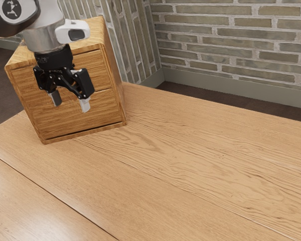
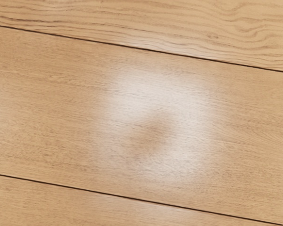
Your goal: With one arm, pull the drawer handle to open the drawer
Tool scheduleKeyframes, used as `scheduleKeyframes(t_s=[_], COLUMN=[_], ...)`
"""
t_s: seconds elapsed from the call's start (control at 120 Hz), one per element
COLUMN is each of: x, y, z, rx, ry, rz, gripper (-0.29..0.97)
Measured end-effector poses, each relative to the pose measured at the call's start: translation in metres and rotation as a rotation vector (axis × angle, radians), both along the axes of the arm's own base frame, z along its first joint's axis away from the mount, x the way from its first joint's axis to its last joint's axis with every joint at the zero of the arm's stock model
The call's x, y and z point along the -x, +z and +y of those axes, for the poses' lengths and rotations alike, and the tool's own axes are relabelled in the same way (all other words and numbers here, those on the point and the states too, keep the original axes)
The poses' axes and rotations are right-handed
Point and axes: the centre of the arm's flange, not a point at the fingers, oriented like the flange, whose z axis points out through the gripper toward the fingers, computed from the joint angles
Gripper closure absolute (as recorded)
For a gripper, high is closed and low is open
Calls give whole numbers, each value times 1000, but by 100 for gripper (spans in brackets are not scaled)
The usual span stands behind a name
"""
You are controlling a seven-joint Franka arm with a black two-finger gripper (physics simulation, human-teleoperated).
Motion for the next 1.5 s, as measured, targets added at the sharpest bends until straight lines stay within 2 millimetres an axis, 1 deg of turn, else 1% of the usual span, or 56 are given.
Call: scheduleKeyframes(t_s=[0.067, 0.142, 0.217, 0.258, 0.333, 0.417, 0.433, 0.475, 0.517, 0.583, 0.658, 0.733, 0.783, 0.817, 0.958, 1.025, 1.067, 1.225, 1.325, 1.4, 1.442, 1.5], x=[-8, -13, -4, 3, 3, -2, -6, -17, -25, -34, -46, -50, -52, -57, -78, -84, -86, -88, -84, -83, -79, -69], y=[3, 7, 20, 28, 34, 35, 28, 2, -13, -21, -29, -33, -33, -38, -57, -69, -71, -65, -64, -62, -55, -45], z=[-2, -10, -21, -20, 1, 31, 38, 58, 78, 106, 134, 157, 169, 174, 187, 200, 205, 207, 219, 222, 219, 215], rx=[-12, -21, -30, -39, -116, -206, -222, -284, -352, -439, -491, -533, -558, -554, -420, -382, -376, -419, -472, -528, -560, -602], ry=[-25, -60, -110, -128, -142, -161, -172, -206, -242, -299, -373, -445, -492, -528, -618, -636, -652, -738, -781, -831, -854, -875], rz=[-58, -100, -115, -127, -154, -185, -183, -167, -166, -179, -192, -205, -216, -229, -384, -444, -471, -514, -492, -457, -443, -414], gripper=[0, 0, 0, 0, 0, 0, 0, 0, 0, 0, 0, 0, 0, 0, 0, 0, 0, 0, 0, 0, 0, 0])
